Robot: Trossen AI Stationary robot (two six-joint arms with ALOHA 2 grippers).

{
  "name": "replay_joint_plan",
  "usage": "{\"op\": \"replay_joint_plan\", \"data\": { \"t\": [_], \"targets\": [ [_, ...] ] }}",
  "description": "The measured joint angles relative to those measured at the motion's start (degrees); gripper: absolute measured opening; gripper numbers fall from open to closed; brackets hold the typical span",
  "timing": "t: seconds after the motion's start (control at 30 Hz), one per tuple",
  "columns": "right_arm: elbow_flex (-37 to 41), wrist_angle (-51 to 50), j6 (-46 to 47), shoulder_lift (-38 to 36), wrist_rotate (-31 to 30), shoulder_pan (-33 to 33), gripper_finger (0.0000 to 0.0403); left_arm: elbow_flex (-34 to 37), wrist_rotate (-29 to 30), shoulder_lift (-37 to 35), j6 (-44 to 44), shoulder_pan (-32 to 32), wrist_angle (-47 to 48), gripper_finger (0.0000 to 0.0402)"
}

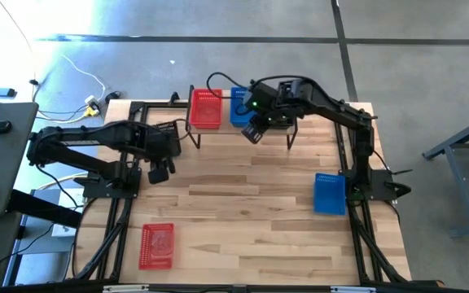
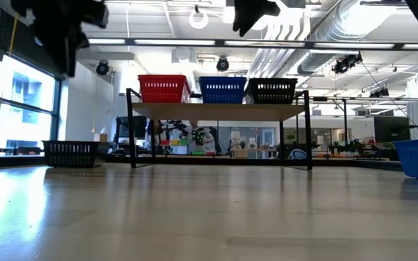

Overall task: Stack baskets on shelf by color
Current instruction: Stack the black basket on top of the black basket on the shelf

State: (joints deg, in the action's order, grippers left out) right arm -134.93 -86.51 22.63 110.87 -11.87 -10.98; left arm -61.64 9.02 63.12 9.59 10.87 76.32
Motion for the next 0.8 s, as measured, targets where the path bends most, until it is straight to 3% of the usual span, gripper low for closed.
{"op": "replay_joint_plan", "data": {
  "t": [0.2,0.43,0.8],
  "targets": [
    [0.0,-3.45,3.39,0.0,-0.14,3.04,0.0099,7.32,0.3,0.72,0.27,0.35,-1.65,0.0165],
    [0.0,-3.46,5.88,0.0,-0.33,5.84,0.0099,14.24,5.69,0.84,-1.44,1.47,-8.12,0.0165],
    [0.0,-3.48,5.62,0.0,-0.4,6.6,0.0099,17.46,7.07,2.79,-2.73,5.52,-11.42,0.0165]
  ]
}}
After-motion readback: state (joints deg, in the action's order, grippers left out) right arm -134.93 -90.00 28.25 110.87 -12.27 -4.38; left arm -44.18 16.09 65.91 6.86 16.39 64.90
